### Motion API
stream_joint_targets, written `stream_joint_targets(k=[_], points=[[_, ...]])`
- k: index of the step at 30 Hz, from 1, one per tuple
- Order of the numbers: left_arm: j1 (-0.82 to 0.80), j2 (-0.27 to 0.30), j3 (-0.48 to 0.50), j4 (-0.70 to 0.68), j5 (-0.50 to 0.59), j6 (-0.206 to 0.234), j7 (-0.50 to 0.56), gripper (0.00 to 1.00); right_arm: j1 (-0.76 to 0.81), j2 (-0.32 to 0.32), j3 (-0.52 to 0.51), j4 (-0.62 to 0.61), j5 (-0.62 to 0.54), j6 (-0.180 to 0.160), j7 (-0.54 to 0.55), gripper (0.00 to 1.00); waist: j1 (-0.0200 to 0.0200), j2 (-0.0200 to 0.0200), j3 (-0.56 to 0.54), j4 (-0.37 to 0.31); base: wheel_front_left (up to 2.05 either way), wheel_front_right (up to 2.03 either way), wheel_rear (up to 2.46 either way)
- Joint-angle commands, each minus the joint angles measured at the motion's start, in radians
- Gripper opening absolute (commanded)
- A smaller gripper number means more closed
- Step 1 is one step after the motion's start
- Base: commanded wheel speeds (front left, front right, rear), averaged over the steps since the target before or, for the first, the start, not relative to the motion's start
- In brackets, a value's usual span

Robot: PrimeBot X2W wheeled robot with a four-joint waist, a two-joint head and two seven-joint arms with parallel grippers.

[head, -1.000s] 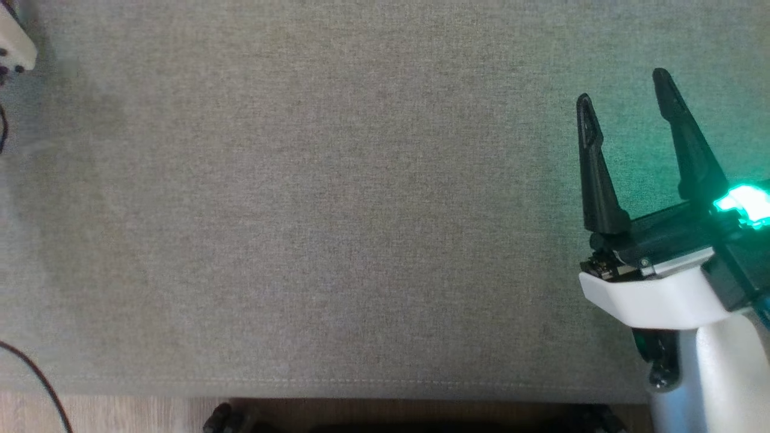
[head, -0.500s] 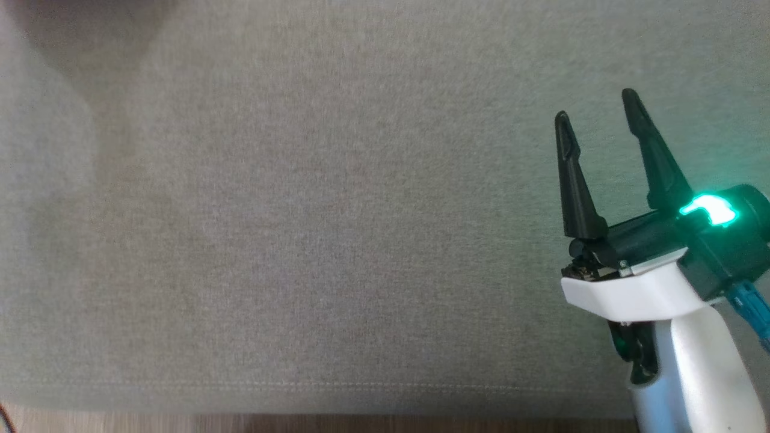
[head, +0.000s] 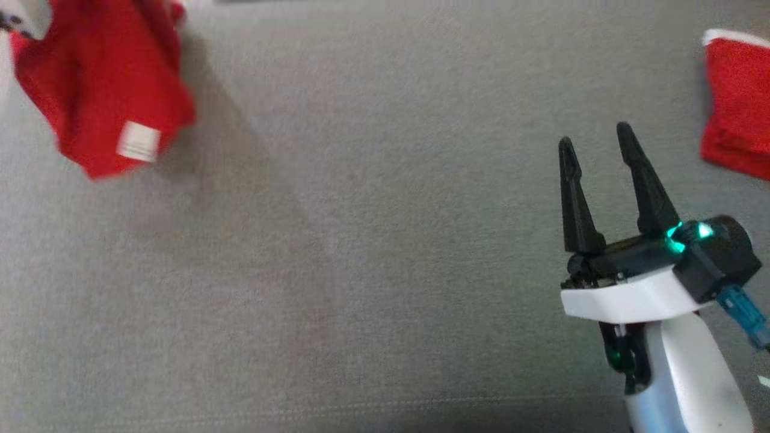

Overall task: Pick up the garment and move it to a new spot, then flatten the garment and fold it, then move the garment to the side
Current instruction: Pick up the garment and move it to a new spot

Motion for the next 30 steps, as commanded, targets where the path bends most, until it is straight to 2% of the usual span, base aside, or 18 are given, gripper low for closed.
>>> stream_joint_targets(k=[1,9,19,26,30], points=[[-0.071,0.042,0.027,-0.041,-0.012,0.001,0.005,0.00,0.002,0.002,0.014,-0.021,0.010,0.007,-0.013,1.00,0.0000,-0.0001,-0.052,-0.039,0.00,0.00,0.00],[-0.063,-0.031,-0.014,-0.193,-0.081,0.005,0.051,0.00,0.016,0.002,0.003,0.020,0.046,0.007,-0.032,1.00,0.0000,-0.0001,-0.112,-0.093,0.00,0.00,0.00],[-0.062,-0.100,0.003,-0.282,-0.108,0.086,0.066,0.00,0.002,0.002,0.010,0.039,0.083,0.007,-0.046,1.00,0.0000,-0.0001,-0.060,-0.173,0.00,0.00,0.00],[0.048,-0.075,-0.033,-0.212,-0.115,0.099,0.072,0.00,-0.013,0.002,0.014,0.045,0.100,0.007,-0.049,1.00,0.0000,-0.0001,-0.024,-0.200,0.00,0.00,0.00],[0.141,-0.045,-0.053,-0.114,-0.133,0.106,0.087,0.00,-0.021,0.002,0.015,0.036,0.110,0.007,-0.049,1.00,0.0000,-0.0001,-0.006,-0.208,0.00,0.00,0.00]])
